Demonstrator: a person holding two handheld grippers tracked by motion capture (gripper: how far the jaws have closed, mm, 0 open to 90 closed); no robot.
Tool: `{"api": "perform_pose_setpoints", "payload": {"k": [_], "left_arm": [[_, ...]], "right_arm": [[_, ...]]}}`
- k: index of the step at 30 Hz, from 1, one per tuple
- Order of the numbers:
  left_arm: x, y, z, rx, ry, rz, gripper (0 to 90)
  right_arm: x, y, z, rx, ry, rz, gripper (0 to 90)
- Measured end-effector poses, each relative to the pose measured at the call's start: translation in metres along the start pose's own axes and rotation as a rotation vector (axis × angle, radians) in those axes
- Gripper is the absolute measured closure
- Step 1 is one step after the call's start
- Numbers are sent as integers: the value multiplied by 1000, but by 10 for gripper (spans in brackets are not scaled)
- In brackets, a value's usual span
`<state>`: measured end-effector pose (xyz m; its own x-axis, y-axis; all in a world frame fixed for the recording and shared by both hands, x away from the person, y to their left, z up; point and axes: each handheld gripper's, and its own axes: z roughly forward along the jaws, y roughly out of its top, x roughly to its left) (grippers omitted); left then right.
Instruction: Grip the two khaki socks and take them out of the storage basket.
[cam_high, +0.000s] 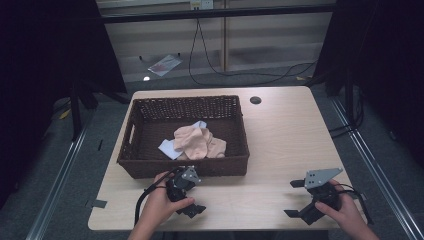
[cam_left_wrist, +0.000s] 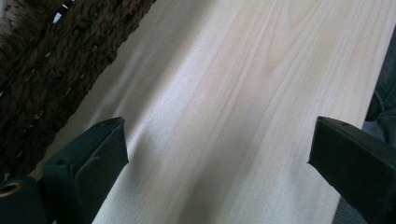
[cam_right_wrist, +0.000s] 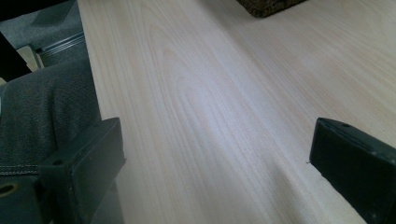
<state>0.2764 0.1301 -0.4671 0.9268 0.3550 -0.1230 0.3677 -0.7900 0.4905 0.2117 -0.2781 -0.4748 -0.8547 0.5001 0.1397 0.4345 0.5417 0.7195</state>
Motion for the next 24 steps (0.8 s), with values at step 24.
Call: {"api": "perform_pose_setpoints", "payload": {"k": [24], "left_arm": [[-2,14,-26,99,-87,-16,57]], "right_arm": [[-2,-1,0,3,-5,7,28]]}}
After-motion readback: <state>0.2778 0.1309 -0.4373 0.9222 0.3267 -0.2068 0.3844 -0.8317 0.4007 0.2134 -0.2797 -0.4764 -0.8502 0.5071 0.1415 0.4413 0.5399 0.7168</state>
